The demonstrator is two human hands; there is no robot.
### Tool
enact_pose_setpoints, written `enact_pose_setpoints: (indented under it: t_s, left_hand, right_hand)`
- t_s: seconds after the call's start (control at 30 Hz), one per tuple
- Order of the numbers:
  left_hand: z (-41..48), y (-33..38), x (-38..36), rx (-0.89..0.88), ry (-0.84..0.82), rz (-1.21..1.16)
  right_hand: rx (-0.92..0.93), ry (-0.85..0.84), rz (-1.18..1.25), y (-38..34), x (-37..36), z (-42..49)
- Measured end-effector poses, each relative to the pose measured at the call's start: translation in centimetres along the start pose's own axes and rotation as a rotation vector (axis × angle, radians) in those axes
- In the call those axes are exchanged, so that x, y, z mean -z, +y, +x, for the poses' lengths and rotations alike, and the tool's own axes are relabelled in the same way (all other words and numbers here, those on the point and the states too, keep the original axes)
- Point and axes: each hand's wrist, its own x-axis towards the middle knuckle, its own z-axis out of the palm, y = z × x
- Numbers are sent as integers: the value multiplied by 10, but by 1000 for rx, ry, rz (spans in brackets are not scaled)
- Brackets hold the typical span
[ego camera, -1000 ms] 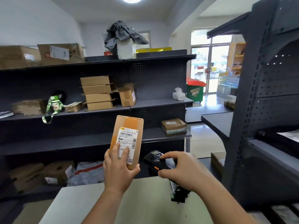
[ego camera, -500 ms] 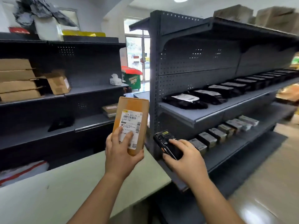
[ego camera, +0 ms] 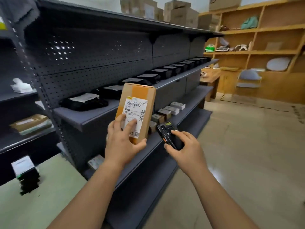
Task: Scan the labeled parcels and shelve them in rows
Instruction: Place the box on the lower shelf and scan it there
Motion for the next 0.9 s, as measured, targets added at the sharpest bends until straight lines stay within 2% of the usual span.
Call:
enact_pose_setpoints:
  t_s: [0.27, 0.6, 0.9]
  left_hand:
    - [97, 47, -167, -99, -155, -128]
    - [235, 106, -374, -194, -334, -241]
    - [357, 185, -561, -210, -421, -264]
  right_hand:
    - [-120, 112, -81, 121, 32, 114]
    - [-364, 235, -145, 253, 76, 262]
    - [-415, 262, -157, 406, 121, 415]
